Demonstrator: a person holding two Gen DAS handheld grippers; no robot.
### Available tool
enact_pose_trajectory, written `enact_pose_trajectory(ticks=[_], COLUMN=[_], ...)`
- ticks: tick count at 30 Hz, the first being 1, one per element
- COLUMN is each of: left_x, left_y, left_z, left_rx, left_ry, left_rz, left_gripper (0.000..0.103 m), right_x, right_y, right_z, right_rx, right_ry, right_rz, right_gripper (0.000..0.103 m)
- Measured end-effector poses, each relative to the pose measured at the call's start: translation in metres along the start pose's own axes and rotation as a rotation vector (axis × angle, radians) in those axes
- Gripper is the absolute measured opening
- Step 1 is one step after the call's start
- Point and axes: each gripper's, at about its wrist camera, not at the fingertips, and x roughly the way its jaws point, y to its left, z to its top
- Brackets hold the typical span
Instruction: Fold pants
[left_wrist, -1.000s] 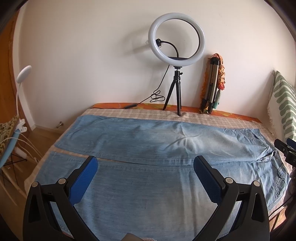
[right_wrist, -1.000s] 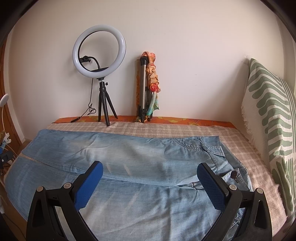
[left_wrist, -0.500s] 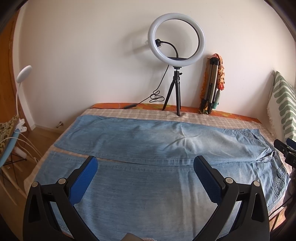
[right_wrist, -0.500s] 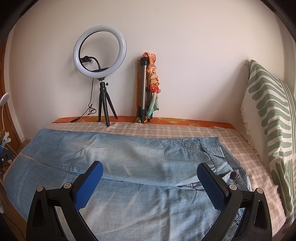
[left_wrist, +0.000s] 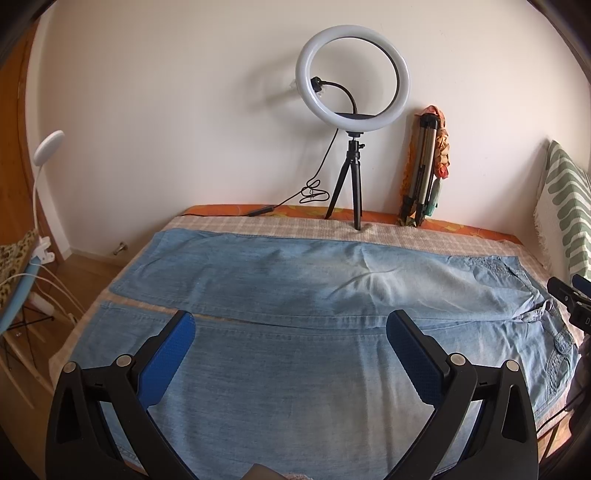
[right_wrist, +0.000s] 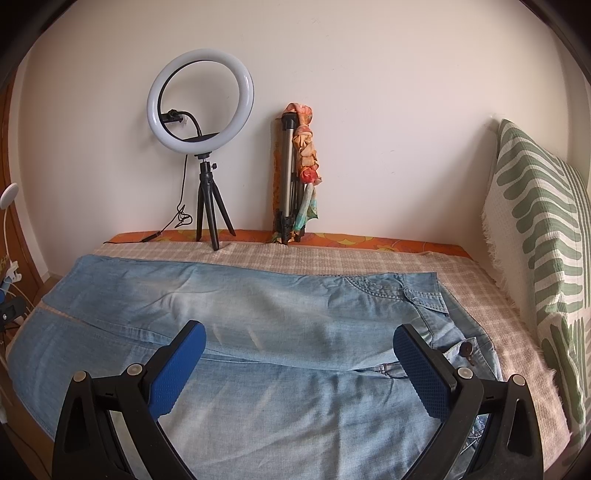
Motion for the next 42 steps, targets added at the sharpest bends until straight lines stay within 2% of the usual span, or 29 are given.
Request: enact_pose_trajectory(ticks=[36,42], left_x=[0.005,0.019], left_y=[0.006,0.016], left_z=[0.000,0.001], left_rx=[0.005,-0.013], left_ry=[0.003,0.046], left_rz=[0.010,-0.037], left_gripper=[0.103,0.103], right_x=[0.002,0.011], right_y=[0.000,-0.001], right_z=[-0.003,-0.006], right_rx=[-0.012,0.009], right_ry=[0.003,0.005], right_rz=[0.011,0.122], right_gripper=[0.103,0.102])
